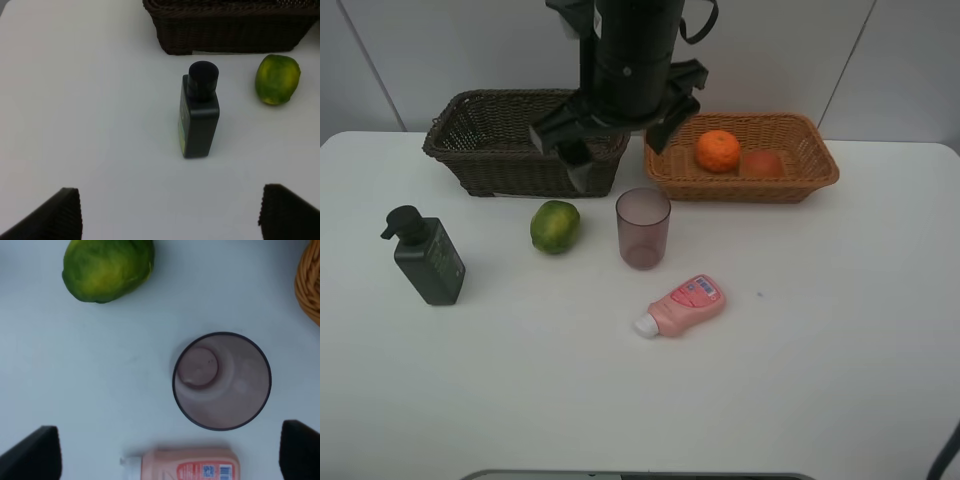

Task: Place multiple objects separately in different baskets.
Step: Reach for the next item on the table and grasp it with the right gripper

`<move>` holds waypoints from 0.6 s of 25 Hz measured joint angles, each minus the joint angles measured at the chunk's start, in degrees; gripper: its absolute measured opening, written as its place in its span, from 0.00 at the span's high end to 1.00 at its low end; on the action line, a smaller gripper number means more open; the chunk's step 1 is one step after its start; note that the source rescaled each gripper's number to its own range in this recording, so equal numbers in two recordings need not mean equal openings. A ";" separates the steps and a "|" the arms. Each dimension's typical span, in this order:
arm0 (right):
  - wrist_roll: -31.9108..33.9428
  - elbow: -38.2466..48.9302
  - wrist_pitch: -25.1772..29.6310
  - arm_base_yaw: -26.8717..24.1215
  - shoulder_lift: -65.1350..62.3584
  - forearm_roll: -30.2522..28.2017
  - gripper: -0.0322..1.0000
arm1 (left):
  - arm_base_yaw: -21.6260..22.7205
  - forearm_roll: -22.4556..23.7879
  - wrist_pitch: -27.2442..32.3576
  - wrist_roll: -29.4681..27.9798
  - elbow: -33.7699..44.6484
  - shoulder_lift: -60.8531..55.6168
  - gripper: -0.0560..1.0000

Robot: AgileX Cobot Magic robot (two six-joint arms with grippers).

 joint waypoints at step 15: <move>-18.44 23.79 -8.53 0.17 -10.65 -1.66 0.08 | 0.00 0.00 0.00 0.00 0.00 0.00 0.08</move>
